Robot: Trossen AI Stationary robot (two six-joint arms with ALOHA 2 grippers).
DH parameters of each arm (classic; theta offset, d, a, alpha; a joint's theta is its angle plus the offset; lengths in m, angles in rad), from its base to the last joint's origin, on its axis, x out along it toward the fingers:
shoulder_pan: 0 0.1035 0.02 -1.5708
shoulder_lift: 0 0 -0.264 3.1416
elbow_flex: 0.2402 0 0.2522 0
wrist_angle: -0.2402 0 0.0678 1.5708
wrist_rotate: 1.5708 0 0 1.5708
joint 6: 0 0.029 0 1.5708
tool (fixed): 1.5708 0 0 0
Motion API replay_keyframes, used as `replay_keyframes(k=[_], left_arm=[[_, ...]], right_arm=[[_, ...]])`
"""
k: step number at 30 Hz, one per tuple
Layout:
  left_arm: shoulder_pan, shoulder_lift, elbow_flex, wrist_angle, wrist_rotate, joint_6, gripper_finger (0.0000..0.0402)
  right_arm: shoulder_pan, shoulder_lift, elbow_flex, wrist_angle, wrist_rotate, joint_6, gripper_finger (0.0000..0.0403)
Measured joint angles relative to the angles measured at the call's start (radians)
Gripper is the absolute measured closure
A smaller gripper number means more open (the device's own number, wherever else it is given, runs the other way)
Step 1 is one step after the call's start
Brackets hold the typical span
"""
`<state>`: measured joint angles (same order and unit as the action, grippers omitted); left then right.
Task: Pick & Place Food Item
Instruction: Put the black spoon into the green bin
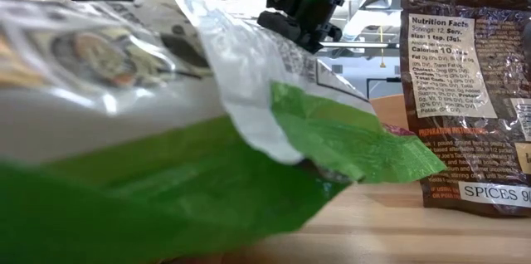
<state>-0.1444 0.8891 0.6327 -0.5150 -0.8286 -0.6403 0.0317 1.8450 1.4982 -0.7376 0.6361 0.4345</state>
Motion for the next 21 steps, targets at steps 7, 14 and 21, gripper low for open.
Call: replay_keyframes(k=[7, 14, 21], left_arm=[[0.000, 0.000, 0.000, 0.000, 0.000, 0.000, 0.0290], [0.000, 0.000, 0.000, 0.000, 0.000, 0.000, 0.0290], [0.000, 0.000, 0.000, 0.000, 0.000, 0.000, 0.0290]], right_arm=[[-0.009, 0.000, 0.000, -0.045, 0.023, 0.015, 0.0398], [-0.007, 0.000, 0.000, -0.034, 0.021, 0.036, 0.0398], [-0.008, 0.002, -0.095, 0.123, -0.042, 0.028, 0.0398]])
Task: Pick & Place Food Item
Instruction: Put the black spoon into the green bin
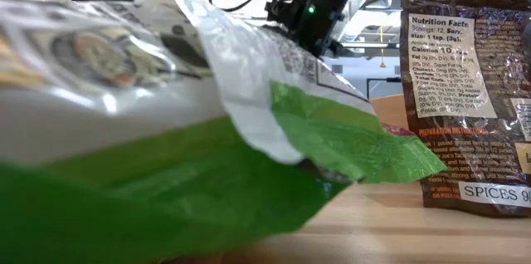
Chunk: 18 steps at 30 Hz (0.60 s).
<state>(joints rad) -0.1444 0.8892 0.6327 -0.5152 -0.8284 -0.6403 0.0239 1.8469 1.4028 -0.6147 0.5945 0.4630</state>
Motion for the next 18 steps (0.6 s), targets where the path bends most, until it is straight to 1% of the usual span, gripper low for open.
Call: replay_keyframes(k=[4, 15, 18], left_arm=[[0.000, 0.000, 0.000, 0.000, 0.000, 0.000, 0.0290], [0.000, 0.000, 0.000, 0.000, 0.000, 0.000, 0.0290], [0.000, 0.000, 0.000, 0.000, 0.000, 0.000, 0.0290]], right_arm=[[-0.013, 0.000, -0.056, 0.080, -0.059, -0.016, 0.0398], [-0.059, 0.000, -0.067, 0.100, -0.065, -0.028, 0.0396], [-0.070, 0.000, -0.067, 0.155, -0.096, -0.033, 0.0396]])
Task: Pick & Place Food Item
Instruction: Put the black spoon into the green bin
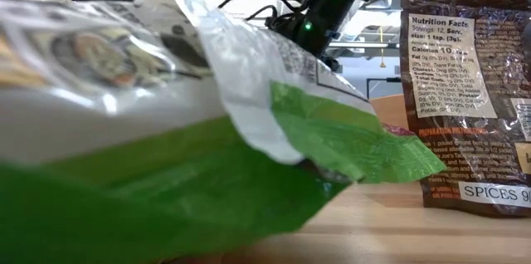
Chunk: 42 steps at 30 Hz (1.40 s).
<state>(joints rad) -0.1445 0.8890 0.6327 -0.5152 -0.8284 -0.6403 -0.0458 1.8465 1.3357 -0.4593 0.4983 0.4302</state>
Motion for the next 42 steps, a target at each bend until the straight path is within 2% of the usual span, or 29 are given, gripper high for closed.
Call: replay_keyframes(k=[4, 12, 15, 19, 42], left_arm=[[0.000, 0.000, 0.000, 0.000, 0.000, 0.005, 0.0290], [0.000, 0.000, 0.000, 0.000, 0.000, 0.007, 0.0290], [0.000, 0.000, 0.000, 0.000, 0.000, 0.007, 0.0290], [0.000, 0.000, 0.000, 0.000, 0.000, 0.007, 0.0290], [0.000, 0.000, 0.000, 0.000, 0.000, 0.007, 0.0290]], right_arm=[[0.007, 0.000, 0.000, 0.094, -0.082, -0.056, 0.0396], [-0.005, 0.000, -0.001, 0.123, -0.081, -0.065, 0.0396], [0.006, -0.001, -0.053, 0.252, -0.089, -0.065, 0.0396], [0.005, 0.000, -0.114, 0.330, -0.143, -0.066, 0.0396], [-0.067, -0.023, -0.131, 0.325, -0.130, -0.100, 0.0396]])
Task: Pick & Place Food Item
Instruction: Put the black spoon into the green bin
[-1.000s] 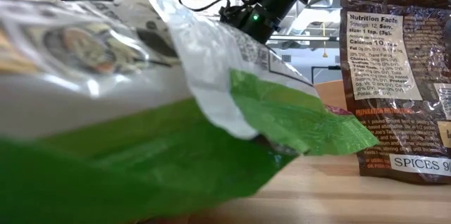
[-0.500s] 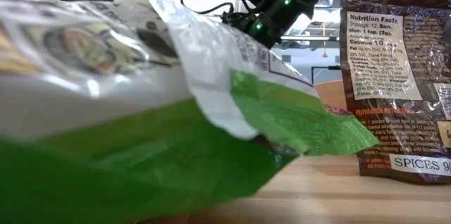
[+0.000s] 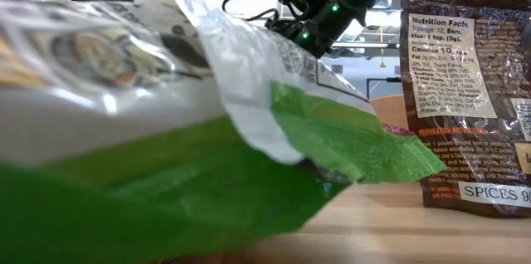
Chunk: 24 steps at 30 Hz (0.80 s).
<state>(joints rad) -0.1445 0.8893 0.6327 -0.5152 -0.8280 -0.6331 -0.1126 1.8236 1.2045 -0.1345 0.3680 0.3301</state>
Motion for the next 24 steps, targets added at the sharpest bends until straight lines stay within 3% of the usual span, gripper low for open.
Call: replay_keyframes(k=[7, 16, 24], left_arm=[[0.000, 0.000, 0.000, 0.000, 0.000, 0.000, 0.0290], [0.000, 0.000, 0.000, 0.000, 0.000, 0.000, 0.0290], [0.000, 0.000, 0.000, 0.000, 0.000, 0.000, 0.0290]], right_arm=[[0.046, 0.000, 0.000, 0.007, 0.077, 0.000, 0.0396], [0.065, 0.001, -0.140, 0.240, 0.058, 0.007, 0.0396], [0.035, -0.033, -0.151, 0.225, 0.048, -0.011, 0.0396]])
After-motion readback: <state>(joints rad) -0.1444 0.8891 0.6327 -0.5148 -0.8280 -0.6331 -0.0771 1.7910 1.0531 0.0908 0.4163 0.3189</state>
